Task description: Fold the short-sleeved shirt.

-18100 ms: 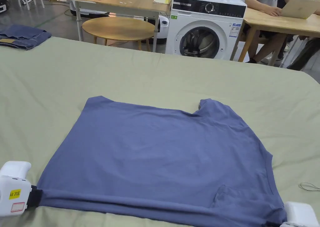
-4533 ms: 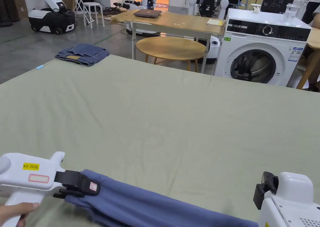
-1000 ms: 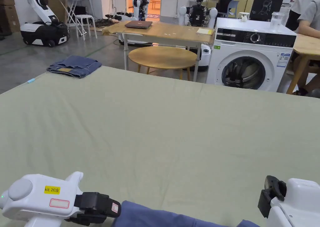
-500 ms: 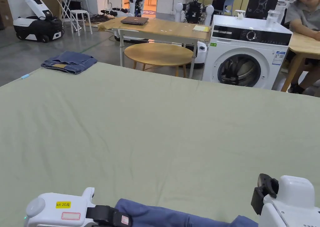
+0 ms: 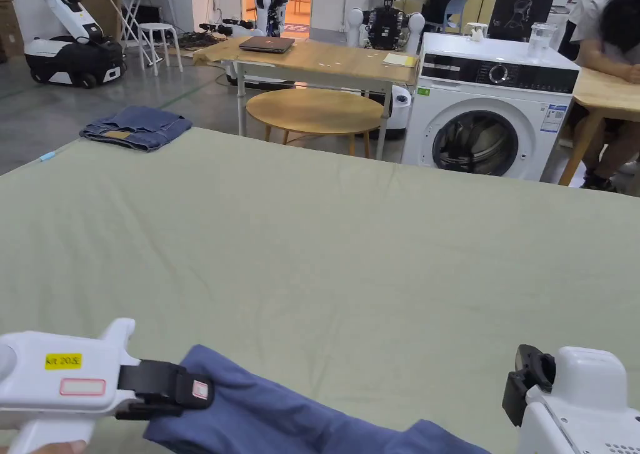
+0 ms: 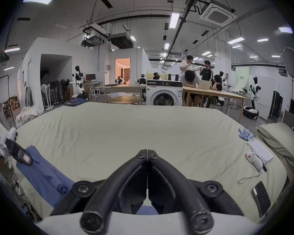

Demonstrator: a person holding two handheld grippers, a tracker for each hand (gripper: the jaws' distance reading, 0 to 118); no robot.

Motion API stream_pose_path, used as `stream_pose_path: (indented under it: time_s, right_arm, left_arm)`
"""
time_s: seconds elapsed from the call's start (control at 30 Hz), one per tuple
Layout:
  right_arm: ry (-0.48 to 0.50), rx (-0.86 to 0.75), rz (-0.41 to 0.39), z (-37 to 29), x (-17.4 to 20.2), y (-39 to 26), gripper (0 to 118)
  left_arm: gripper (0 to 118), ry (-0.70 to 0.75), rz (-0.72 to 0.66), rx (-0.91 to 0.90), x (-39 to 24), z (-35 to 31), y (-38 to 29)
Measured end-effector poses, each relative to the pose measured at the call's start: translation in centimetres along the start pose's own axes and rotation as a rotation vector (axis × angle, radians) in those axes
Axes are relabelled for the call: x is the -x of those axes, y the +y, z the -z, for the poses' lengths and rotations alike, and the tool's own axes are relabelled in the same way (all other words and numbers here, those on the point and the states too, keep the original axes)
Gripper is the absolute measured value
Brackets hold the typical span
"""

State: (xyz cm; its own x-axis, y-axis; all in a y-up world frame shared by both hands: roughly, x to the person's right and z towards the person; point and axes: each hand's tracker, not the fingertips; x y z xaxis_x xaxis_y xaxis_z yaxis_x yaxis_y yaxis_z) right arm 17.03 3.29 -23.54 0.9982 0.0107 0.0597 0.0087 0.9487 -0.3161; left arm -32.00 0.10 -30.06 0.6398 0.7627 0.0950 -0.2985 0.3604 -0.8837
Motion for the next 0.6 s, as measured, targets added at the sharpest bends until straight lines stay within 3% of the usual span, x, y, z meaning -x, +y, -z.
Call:
stream_pose_path:
  time_s: [0.07, 0.23, 0.6]
  right_arm:
    - [0.008, -0.002, -0.001, 0.1, 0.2, 0.1, 0]
    - [0.025, -0.004, -0.008, 0.3, 0.6, 0.2, 0]
    - [0.023, 0.013, 0.008, 0.1, 0.0, -0.2, 0]
  left_arm:
    - [2, 0.118, 0.017, -0.016, -1.0, -2.0, 0.6]
    - [2, 0.234, 0.067, -0.022, -4.1, -3.5, 1.5]
    - [2, 0.212, 0.191, 0.096, -13.2, 2.1, 0.0]
